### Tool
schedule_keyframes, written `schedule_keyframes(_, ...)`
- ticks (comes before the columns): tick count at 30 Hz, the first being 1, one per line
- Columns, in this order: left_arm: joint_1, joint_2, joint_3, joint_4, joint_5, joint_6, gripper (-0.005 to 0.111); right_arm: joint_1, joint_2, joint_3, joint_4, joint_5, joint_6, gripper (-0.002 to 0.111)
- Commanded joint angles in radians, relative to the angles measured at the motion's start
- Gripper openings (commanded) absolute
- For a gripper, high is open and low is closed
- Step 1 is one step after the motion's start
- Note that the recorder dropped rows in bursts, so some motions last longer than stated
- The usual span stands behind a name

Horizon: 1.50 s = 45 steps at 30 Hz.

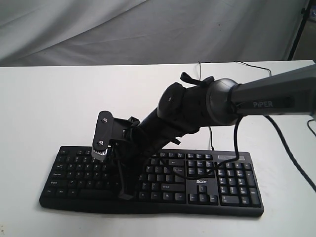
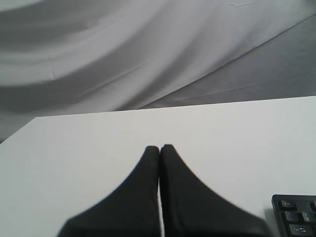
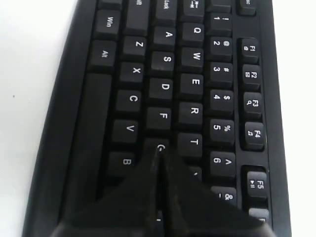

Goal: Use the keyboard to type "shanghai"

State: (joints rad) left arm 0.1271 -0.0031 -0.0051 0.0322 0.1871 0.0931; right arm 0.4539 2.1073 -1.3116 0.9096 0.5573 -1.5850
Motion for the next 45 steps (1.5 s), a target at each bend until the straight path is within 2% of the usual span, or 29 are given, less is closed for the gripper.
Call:
schedule_keyframes(1, -0.004, 0.003, 0.005, -0.001, -0.004, -0.003, 0.001, -0.007, -0.007, -0.005, -0.007, 0.008, -0.002, 0.000)
schedule_keyframes(45, -0.004, 0.003, 0.005, -0.001, -0.004, -0.003, 0.001, -0.009, -0.025, -0.005, -0.004, 0.032, 0.002, 0.000)
